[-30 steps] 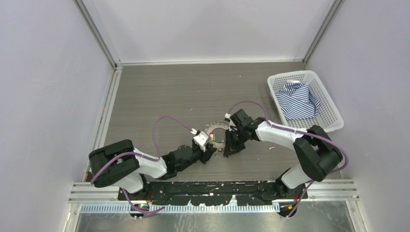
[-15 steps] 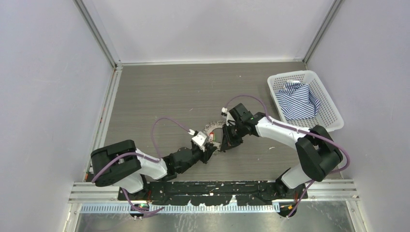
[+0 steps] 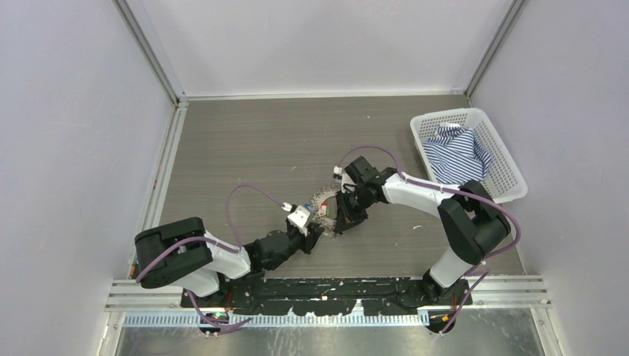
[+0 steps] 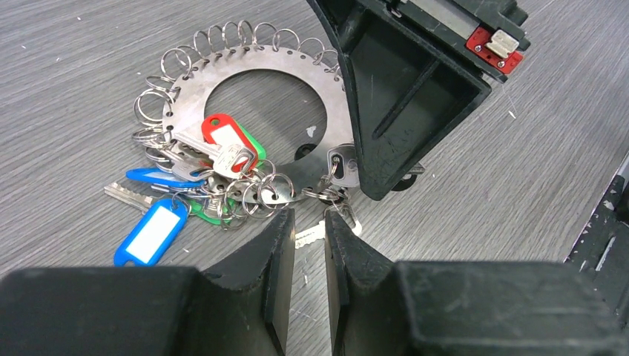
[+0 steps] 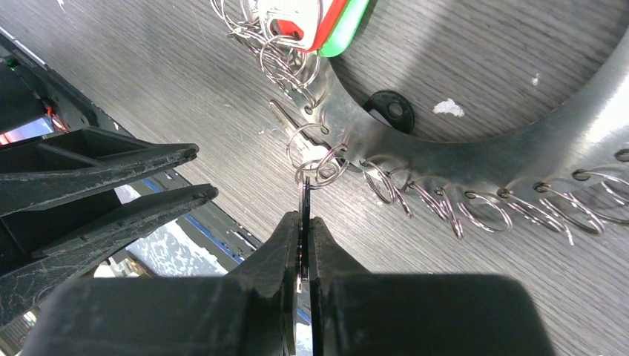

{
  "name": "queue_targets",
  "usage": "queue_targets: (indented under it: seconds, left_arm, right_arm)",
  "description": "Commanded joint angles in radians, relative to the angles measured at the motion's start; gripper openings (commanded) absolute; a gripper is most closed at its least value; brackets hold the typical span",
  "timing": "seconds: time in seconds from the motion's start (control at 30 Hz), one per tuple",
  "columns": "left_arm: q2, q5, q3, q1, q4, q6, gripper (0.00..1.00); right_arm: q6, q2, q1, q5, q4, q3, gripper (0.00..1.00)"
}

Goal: Remove the keys from the keyring

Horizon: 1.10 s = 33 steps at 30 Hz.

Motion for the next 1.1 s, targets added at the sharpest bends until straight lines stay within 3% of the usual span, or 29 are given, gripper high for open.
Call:
queue_targets:
  seconds: [0.0, 0.57, 0.83, 1.07]
  left_arm:
    - [-0.019, -0.034, -0.01, -0.007, 0.088, -0.012, 0.23]
    - [0.136, 0.009, 0.04, -0.027, 0.26, 0.052, 0.24]
    - [0.169, -0.088, 0.017, -0.033, 0.356, 0.127, 0.34]
    - [0.138, -0.042, 0.01, -0.024, 0.364, 0.282, 0.38]
  right_arm:
    - [0.006, 0.006, 0.002, -0.01, -0.011, 0.048, 0.01]
    - [0.009, -0.002, -0.01, -0.006, -0.013, 0.046, 0.01]
    - [0.016, -0.016, -0.022, -0.026, 0.006, 0.068, 0.01]
    - [0.015, -0.079, -0.021, -0.008, -0.031, 0.11, 0.01]
